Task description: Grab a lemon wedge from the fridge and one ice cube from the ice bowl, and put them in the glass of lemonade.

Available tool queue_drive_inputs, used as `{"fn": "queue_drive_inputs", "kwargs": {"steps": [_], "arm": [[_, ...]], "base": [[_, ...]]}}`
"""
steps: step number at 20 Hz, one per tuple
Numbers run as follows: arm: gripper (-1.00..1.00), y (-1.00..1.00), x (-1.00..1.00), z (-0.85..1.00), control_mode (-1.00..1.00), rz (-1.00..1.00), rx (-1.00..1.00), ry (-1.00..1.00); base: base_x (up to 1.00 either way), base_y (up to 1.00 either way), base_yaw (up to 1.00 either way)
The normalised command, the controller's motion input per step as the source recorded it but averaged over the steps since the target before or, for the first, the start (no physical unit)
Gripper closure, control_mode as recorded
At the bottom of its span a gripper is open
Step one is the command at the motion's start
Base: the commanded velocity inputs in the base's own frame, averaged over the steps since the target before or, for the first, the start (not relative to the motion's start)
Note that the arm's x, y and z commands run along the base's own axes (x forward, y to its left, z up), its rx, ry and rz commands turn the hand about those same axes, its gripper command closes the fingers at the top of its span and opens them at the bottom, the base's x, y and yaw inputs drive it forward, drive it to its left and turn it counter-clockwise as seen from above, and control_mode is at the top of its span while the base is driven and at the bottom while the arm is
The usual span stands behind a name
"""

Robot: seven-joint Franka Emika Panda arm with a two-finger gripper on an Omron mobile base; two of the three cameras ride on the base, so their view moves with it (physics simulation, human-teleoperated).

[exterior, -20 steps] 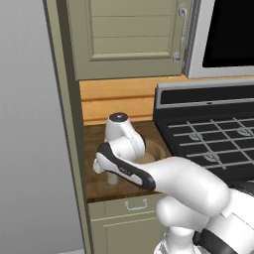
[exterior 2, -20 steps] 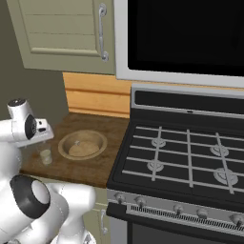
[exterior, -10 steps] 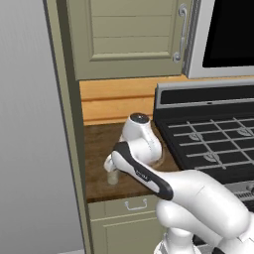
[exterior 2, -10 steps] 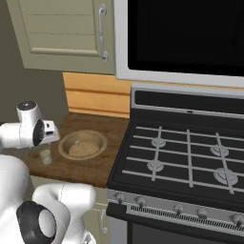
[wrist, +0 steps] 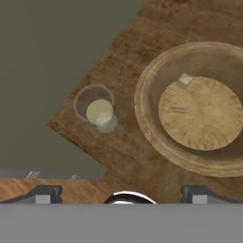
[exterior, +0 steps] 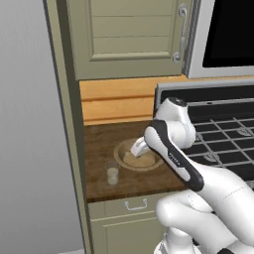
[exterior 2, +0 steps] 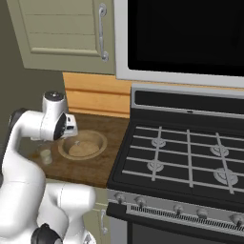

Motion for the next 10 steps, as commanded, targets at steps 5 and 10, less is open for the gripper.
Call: {"fn": "queue_drive_inputs", "kwargs": {"steps": [5,10], "arm": [[-1.00,-0.80,0.00,0.41,-1.00,-0.29,0.00,0.12],[-1.00,-0.12,-0.17,-0.03,-1.00,-0.30,0.04,0.07]], "base": [[0.00,0.00,0.00],[0.00,0.00,0.00]]}}
